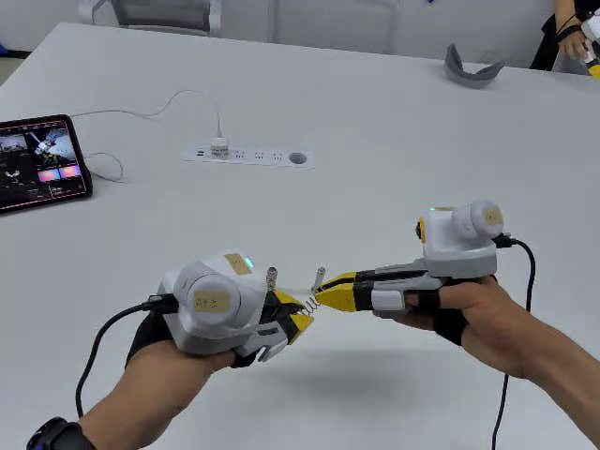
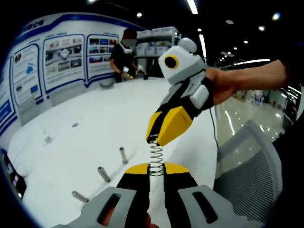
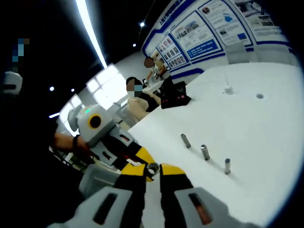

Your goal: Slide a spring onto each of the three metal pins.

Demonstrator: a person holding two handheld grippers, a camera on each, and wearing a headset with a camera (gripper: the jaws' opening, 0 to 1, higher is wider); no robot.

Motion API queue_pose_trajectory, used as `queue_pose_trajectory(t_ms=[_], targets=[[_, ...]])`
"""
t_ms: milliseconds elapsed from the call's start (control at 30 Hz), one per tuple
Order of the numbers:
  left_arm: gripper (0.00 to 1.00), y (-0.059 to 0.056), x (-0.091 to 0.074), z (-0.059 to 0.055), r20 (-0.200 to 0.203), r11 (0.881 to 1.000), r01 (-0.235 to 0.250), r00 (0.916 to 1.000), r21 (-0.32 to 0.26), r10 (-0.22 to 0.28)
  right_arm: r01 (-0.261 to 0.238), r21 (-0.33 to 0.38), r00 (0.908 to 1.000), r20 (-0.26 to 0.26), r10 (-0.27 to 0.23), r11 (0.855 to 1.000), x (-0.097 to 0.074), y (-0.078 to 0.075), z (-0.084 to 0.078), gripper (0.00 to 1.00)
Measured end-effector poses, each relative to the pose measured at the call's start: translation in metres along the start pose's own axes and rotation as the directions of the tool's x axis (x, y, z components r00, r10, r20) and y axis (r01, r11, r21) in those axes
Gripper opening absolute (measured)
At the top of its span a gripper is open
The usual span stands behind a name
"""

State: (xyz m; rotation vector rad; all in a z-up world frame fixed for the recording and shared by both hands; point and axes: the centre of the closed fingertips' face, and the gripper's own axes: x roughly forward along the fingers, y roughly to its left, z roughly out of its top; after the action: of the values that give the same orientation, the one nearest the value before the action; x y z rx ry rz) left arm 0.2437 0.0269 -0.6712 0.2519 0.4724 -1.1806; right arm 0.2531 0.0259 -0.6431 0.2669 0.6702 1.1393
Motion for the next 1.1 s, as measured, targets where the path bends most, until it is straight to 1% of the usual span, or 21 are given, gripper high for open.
queue_pose_trajectory(t_ms=[133, 300, 400, 533, 633, 700, 800, 867, 900, 933, 1033, 1067, 1100], targets=[[0.09, -0.001, 0.000, 0.002, 0.004, 1.000, 0.009, 1.0000, 0.005, -0.009, -0.005, -0.020, 0.9998, -0.018, 0.005, 1.000, 0.000, 0.003, 0.002, 0.12], [0.09, -0.002, -0.001, 0.002, 0.008, 1.000, 0.027, 0.9996, 0.008, -0.027, -0.012, -0.071, 0.9979, -0.064, 0.007, 0.997, 0.001, 0.008, 0.003, 0.12], [0.09, -0.003, -0.002, 0.003, 0.013, 0.999, 0.034, 0.9993, 0.012, -0.034, -0.015, -0.110, 0.9963, -0.085, 0.006, 0.994, 0.003, 0.012, 0.004, 0.12], [0.09, -0.004, -0.003, 0.004, 0.016, 0.999, 0.044, 0.9989, 0.013, -0.044, -0.018, -0.138, 0.9940, -0.110, 0.003, 0.990, 0.003, 0.016, 0.005, 0.12], [0.09, -0.007, -0.003, 0.007, 0.027, 0.998, 0.060, 0.9978, 0.017, -0.061, -0.030, -0.177, 0.9890, -0.148, 0.003, 0.984, 0.004, 0.019, 0.003, 0.12], [0.09, -0.010, -0.002, 0.010, 0.042, 0.997, 0.077, 0.9961, 0.022, -0.078, -0.043, -0.211, 0.9855, -0.169, 0.007, 0.977, 0.004, 0.023, 0.003, 0.12], [0.09, -0.012, -0.002, 0.010, 0.040, 0.996, 0.080, 0.9959, 0.030, -0.082, -0.055, -0.265, 0.9749, -0.222, -0.006, 0.963, 0.002, 0.021, 0.000, 0.12], [0.09, -0.013, -0.002, 0.011, 0.041, 0.996, 0.088, 0.9951, 0.035, -0.089, -0.071, -0.289, 0.9667, -0.256, -0.006, 0.955, 0.001, 0.024, -0.003, 0.12], [0.09, -0.014, -0.002, 0.011, 0.040, 0.995, 0.092, 0.9948, 0.041, -0.094, -0.082, -0.307, 0.9597, -0.281, -0.008, 0.948, 0.000, 0.025, -0.005, 0.12], [0.09, -0.015, -0.003, 0.011, 0.039, 0.994, 0.094, 0.9946, 0.046, -0.096, -0.087, -0.321, 0.9551, -0.296, -0.013, 0.943, 0.000, 0.026, -0.006, 0.12], [0.09, -0.017, -0.003, 0.012, 0.039, 0.993, 0.102, 0.9938, 0.055, -0.104, -0.105, -0.343, 0.9461, -0.324, -0.013, 0.933, 0.002, 0.030, -0.006, 0.12], [0.09, -0.017, -0.003, 0.012, 0.039, 0.993, 0.105, 0.9935, 0.059, -0.107, -0.115, -0.356, 0.9404, -0.340, -0.014, 0.928, 0.002, 0.030, -0.007, 0.12], [0.09, -0.017, -0.004, 0.012, 0.039, 0.993, 0.106, 0.9933, 0.061, -0.109, -0.119, -0.362, 0.9366, -0.350, -0.016, 0.925, 0.002, 0.031, -0.008, 0.12]])
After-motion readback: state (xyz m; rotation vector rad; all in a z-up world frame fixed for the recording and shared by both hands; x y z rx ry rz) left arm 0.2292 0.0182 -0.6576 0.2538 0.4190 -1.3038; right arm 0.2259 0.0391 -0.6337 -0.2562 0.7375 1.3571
